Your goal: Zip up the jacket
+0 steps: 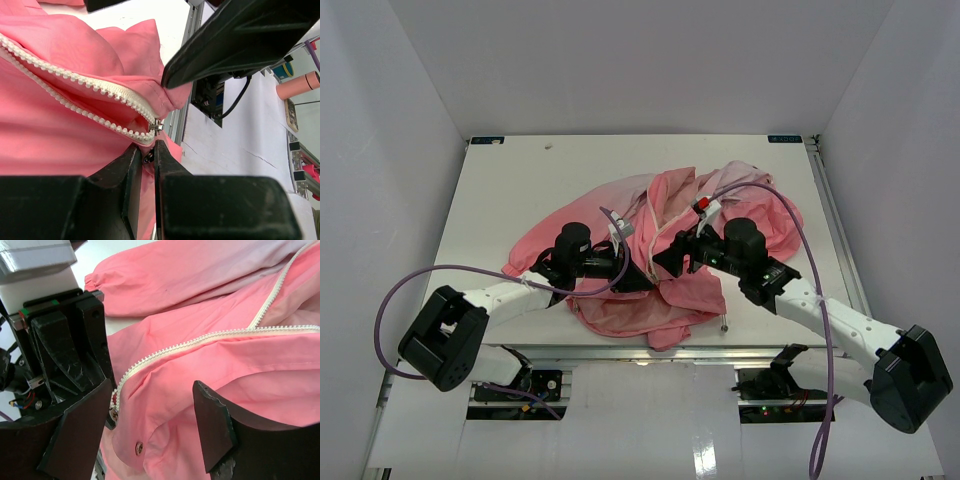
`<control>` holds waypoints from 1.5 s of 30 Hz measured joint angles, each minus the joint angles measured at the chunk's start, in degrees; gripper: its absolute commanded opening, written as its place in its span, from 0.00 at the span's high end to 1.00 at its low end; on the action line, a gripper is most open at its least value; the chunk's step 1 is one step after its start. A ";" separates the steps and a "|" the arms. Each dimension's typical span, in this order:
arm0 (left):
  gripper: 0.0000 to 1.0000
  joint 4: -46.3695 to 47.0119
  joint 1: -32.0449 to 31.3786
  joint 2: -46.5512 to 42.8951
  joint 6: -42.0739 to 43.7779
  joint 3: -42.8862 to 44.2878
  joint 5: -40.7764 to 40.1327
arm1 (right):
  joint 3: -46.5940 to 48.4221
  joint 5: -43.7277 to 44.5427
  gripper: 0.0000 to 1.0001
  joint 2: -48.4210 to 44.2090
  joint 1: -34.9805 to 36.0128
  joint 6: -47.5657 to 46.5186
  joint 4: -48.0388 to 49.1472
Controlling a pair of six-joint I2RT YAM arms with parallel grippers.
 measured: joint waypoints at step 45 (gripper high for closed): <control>1.00 -0.04 0.00 0.00 0.46 -0.13 0.17 | 5.13 19.82 0.55 -1.65 18.61 -4.48 -17.23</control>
